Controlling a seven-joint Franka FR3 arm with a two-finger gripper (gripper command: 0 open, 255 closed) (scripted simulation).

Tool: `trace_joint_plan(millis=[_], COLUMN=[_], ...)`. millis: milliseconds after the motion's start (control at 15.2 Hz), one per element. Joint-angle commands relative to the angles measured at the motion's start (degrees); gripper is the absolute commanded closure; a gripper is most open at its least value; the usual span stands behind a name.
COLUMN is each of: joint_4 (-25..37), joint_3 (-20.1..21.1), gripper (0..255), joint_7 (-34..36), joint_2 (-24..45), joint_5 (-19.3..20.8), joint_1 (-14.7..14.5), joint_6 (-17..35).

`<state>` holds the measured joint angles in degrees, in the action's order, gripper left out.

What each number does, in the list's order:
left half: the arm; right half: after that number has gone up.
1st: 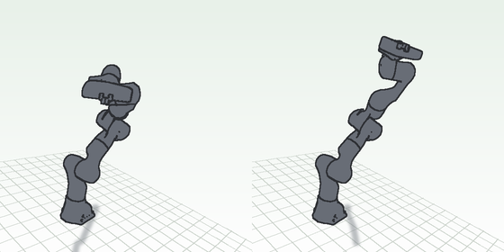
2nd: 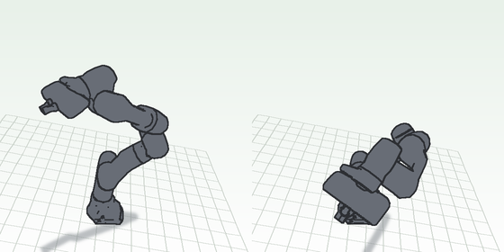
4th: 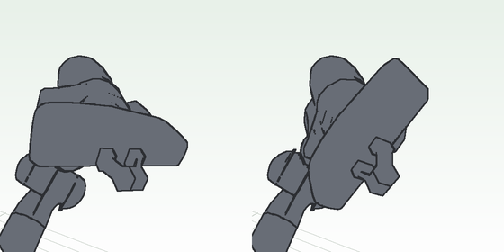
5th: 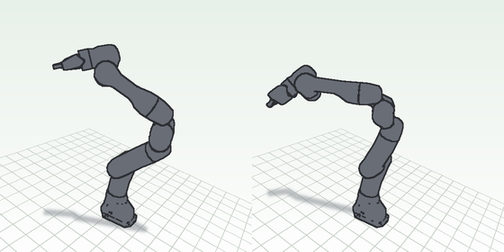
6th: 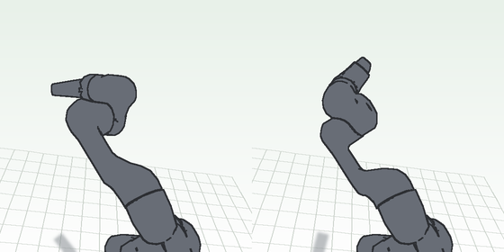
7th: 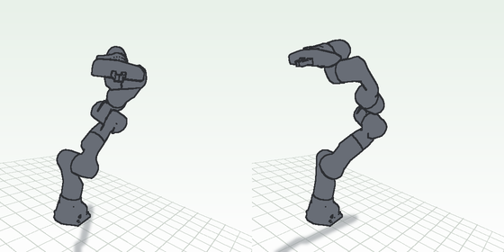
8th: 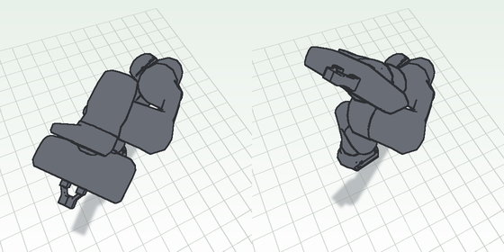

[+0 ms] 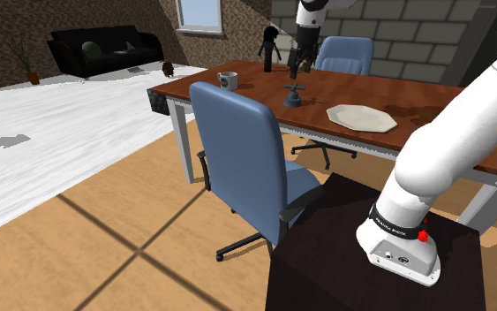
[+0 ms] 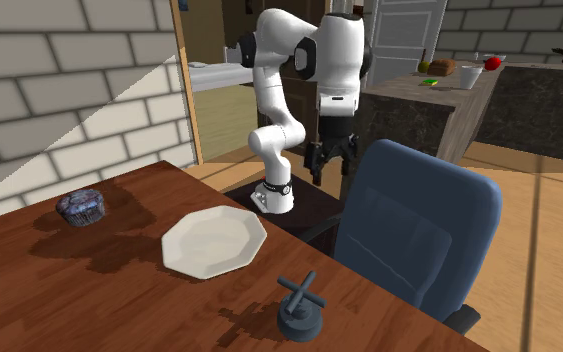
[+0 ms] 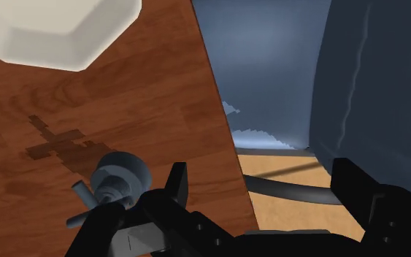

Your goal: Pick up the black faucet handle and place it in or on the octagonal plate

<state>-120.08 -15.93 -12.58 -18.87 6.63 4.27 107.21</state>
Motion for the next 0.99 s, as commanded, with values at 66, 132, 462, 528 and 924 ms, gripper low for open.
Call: trace_joint_plan(millis=[66, 132, 462, 528, 924], joint_4=[4.4, 5.99, 15.07, 17.13, 31.69], joint_3=[-2.37, -3.1, -6.11, -6.56, -7.98], gripper=[0, 0, 0, 0, 0], joint_7=[-3.18, -4.23, -9.62, -10.69, -16.47], joint_2=[6.5, 8.68, 20.08, 22.46, 37.39], joint_5=[-0.73, -1.12, -3.97, -4.68, -9.23], joint_1=[0.51, 0.72, 2.39, 2.89, 7.31], joint_6=[0.98, 1.18, 1.37, 1.22, -1.25])
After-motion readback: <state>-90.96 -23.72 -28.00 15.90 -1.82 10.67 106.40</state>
